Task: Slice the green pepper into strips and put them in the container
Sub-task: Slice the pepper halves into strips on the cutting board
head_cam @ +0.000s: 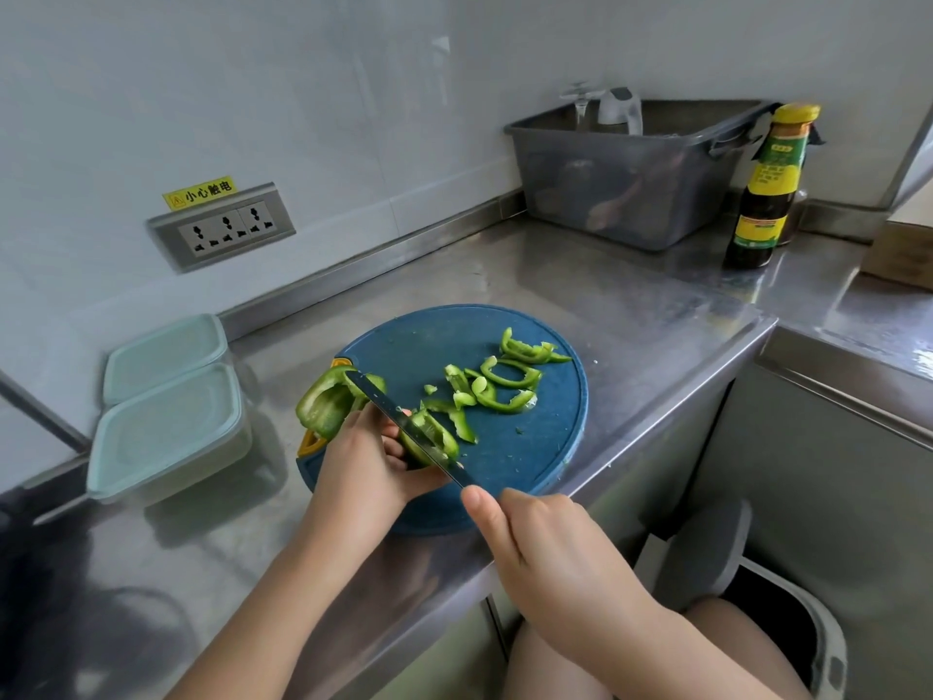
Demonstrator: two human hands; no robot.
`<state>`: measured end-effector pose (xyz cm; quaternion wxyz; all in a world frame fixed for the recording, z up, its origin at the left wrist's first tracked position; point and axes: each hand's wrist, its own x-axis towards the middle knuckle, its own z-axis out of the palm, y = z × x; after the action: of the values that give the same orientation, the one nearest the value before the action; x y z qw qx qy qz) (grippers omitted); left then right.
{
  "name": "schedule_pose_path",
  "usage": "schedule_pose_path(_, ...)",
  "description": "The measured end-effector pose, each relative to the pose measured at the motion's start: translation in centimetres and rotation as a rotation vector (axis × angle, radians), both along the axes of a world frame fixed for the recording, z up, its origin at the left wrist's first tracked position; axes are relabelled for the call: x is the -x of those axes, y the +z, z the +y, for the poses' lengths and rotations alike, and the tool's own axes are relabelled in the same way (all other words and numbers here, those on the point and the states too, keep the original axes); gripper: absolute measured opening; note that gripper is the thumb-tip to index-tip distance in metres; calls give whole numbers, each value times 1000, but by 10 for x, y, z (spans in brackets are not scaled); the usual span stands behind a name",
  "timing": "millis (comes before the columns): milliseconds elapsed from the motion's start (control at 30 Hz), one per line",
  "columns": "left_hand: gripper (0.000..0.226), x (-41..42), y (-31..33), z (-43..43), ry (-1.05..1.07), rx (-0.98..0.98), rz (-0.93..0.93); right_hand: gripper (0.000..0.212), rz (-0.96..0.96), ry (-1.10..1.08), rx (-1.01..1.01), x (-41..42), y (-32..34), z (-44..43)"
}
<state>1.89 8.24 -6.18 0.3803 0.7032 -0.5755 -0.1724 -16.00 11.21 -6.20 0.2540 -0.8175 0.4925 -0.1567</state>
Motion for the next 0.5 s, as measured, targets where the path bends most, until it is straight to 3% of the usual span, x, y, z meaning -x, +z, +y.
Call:
schedule_pose_path(233, 44, -4, -7, -3, -64, -22, -20, 65, 40, -8, 84, -1, -6, 0)
schedule_pose_path(500, 44, 3, 7, 3, -18, -33, -47, 71, 10, -13, 49, -6, -7, -1)
